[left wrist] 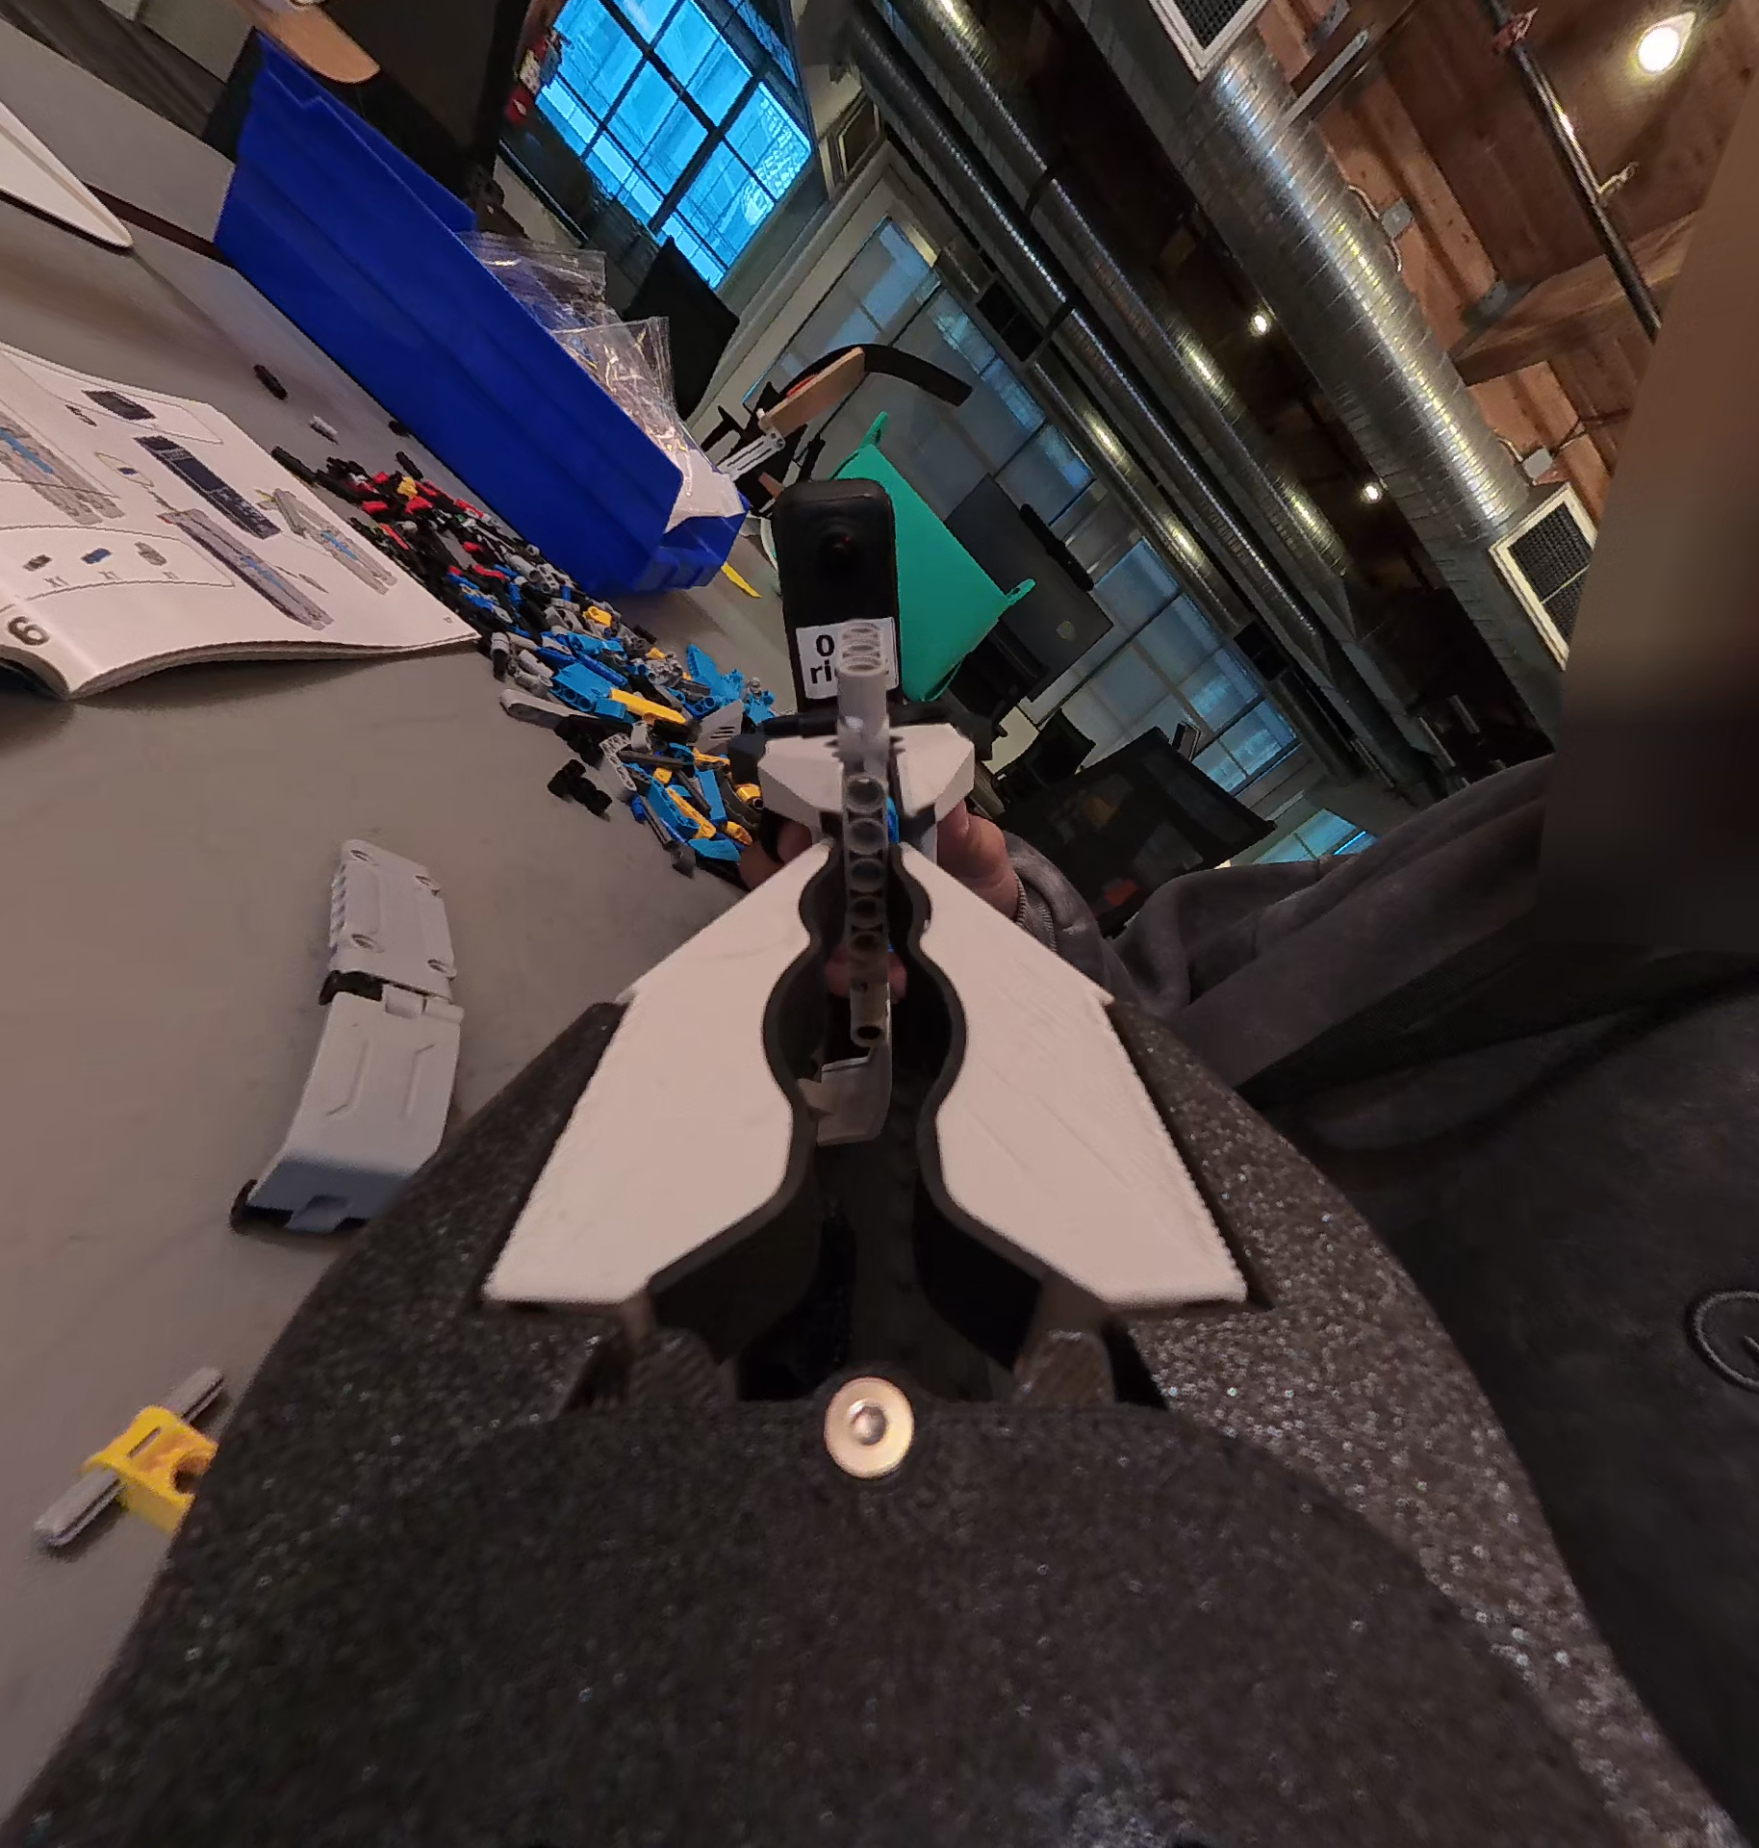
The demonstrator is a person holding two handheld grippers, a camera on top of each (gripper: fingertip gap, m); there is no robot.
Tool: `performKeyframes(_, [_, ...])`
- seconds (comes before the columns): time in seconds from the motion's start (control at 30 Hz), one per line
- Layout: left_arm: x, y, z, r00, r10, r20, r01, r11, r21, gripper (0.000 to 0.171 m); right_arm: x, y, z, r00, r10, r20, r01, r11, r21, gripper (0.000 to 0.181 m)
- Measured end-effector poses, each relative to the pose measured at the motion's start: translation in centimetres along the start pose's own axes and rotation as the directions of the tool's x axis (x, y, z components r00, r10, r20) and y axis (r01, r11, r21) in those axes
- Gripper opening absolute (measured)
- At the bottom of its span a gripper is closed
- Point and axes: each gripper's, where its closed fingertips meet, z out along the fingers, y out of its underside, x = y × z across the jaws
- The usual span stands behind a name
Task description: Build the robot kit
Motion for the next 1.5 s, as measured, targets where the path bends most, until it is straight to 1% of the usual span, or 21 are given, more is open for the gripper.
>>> performKeyframes(0.13, [0.1,-0.2,0.0,1.000,0.003,-0.006,-0.003,1.000,0.015,0.006,0.1,-0.1,0.0,1.000,-0.004,-0.005,0.004,1.000,0.002,0.005])
performKeyframes(0.6, [0.3,0.1,0.4,1.000,-0.004,-0.013,0.004,1.000,-0.004,0.006,0.1,-0.4,-0.3,1.000,-0.009,-0.009,0.010,1.000,0.021,0.006])
performKeyframes(0.9, [0.3,0.3,0.6,0.998,-0.043,-0.034,0.043,0.999,-0.001,0.005,-0.1,-0.5,-0.2,1.000,-0.008,0.005,0.008,1.000,0.026,0.006])
performKeyframes(1.23, [0.3,0.6,1.0,0.998,-0.051,-0.029,0.051,0.999,-0.009,0.006,-0.1,-0.1,0.0,1.000,-0.022,-0.009,0.022,1.000,0.007,0.006])
performKeyframes(1.5, [0.3,0.5,1.3,0.998,-0.057,-0.035,0.057,0.998,0.001,0.006,0.0,-0.4,0.1,0.999,-0.044,-0.025,0.044,0.999,0.019,0.006])
